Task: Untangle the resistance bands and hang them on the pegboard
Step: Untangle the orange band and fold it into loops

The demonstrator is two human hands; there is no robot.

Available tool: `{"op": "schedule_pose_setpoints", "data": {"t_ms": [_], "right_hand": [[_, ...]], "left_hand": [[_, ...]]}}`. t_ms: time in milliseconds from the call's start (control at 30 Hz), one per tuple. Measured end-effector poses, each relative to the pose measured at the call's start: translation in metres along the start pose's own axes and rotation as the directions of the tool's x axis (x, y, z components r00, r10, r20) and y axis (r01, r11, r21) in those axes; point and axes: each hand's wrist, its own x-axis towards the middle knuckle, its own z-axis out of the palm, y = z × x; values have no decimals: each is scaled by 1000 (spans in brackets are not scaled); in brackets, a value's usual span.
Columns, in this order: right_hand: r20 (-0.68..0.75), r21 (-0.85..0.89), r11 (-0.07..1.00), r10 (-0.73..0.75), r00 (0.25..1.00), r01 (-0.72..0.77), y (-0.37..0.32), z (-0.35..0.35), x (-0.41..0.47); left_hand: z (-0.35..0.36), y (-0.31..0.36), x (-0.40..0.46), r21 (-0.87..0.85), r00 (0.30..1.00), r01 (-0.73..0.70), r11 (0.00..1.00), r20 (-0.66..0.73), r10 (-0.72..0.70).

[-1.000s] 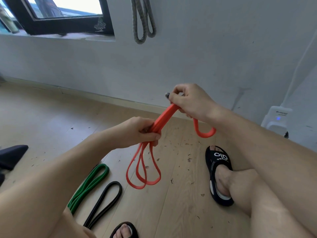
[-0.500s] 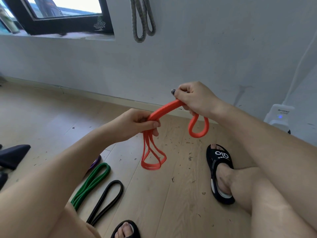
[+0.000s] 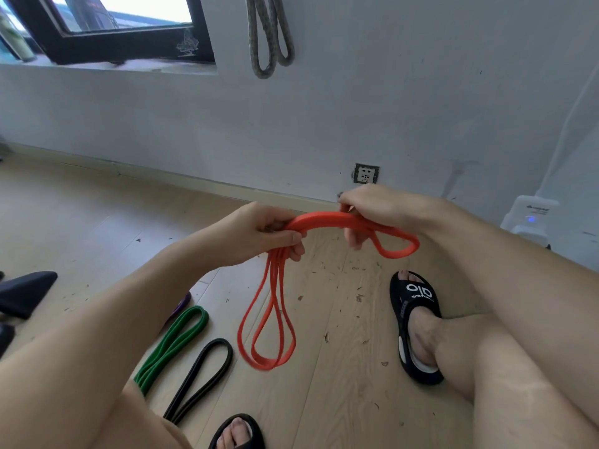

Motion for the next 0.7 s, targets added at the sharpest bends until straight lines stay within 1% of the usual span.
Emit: {"op": "schedule_pose_setpoints", "data": {"t_ms": [67, 100, 167, 233, 267, 367, 433, 500, 600, 700], "right_hand": [[58, 101, 995, 5, 998, -10, -5, 3, 0], [91, 113, 994, -18, 996, 8, -10, 6, 0], [165, 63, 995, -84, 983, 75, -22, 17, -3], [202, -62, 982, -165, 966, 180, -31, 30, -6], [189, -113, 970, -191, 963, 214, -32, 35, -6], [55, -166, 969, -176, 983, 183, -29, 35, 0], [-17, -218, 957, -200, 980, 192, -30, 33, 1], [-59, -246, 945, -235, 970, 214, -31, 33, 0], [-103, -214, 944, -277, 955, 250, -33, 31, -5], [-175, -93, 950, -310, 935, 297, -36, 27, -7]], "left_hand": [[1, 4, 1, 26, 1000, -22, 999, 8, 22], [3, 5, 1, 46, 999, -33, 998, 13, 32], [6, 6, 3, 90, 999, -45, 995, 17, 44], [7, 5, 4, 110, 1000, -30, 993, 1, 31], [8, 5, 4, 108, 1000, -14, 994, -6, 15], [8, 4, 2, 93, 1000, -6, 996, -16, 8], [9, 5, 1, 96, 999, -19, 995, -23, 22], [10, 5, 2, 110, 999, -22, 994, -33, 25], [11, 4, 4, 136, 999, -8, 991, -47, 14], [15, 0, 4, 171, 1000, 2, 985, -15, 0]]}}
